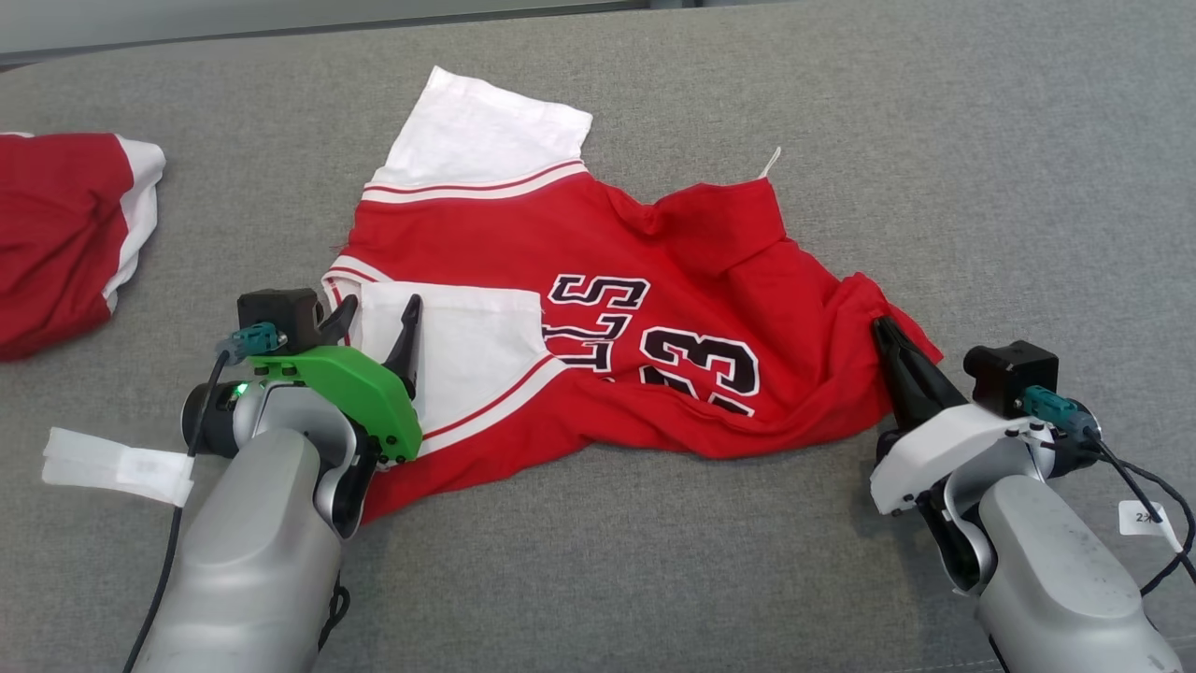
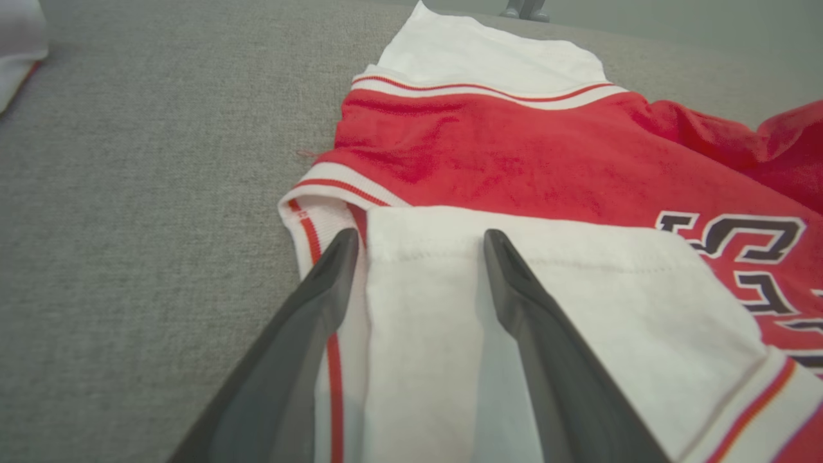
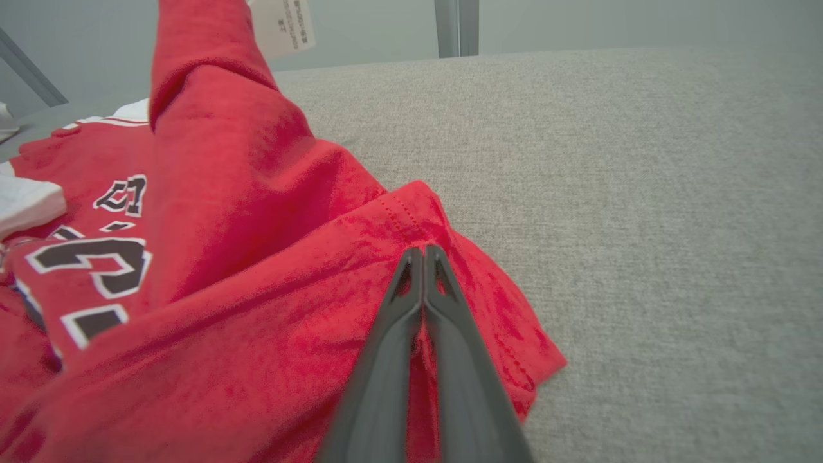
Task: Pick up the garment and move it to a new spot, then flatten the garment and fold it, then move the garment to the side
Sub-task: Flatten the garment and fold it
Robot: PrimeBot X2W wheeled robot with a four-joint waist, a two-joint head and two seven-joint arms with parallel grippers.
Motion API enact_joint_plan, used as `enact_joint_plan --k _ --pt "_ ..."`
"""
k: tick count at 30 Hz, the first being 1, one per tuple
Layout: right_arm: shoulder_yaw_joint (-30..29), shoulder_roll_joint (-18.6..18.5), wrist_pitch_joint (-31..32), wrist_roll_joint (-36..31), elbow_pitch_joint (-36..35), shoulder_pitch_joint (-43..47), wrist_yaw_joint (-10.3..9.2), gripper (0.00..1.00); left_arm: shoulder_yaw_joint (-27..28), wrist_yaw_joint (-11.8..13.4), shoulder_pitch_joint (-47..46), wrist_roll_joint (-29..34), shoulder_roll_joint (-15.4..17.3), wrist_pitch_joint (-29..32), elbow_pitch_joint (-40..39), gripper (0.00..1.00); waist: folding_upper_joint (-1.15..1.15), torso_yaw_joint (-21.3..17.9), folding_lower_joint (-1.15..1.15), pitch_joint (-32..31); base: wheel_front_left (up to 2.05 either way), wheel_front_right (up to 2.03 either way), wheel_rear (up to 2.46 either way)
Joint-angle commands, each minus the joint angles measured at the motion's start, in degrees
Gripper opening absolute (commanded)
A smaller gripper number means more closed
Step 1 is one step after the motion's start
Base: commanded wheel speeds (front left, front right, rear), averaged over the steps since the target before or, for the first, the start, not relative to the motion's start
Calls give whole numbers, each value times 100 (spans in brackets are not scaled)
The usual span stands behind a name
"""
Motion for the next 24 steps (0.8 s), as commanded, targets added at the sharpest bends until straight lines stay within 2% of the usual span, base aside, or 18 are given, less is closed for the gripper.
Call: enact_joint_plan --k 1,13,24 --pt "10 -58 -18 76 -10 -53 -2 0 -13 -16 -107 -10 -9 -44 89 100 0 -35 0 6 0 0 0" --pt "-150 -87 -18 132 -80 189 -1 0 -336 -16 -255 38 -74 -578 484 100 0 -56 0 -106 0 0 0" --pt "-247 -56 -18 56 -110 156 -2 0 -446 -16 -346 -166 -26 -659 739 100 0 -35 0 -75 0 0 0"
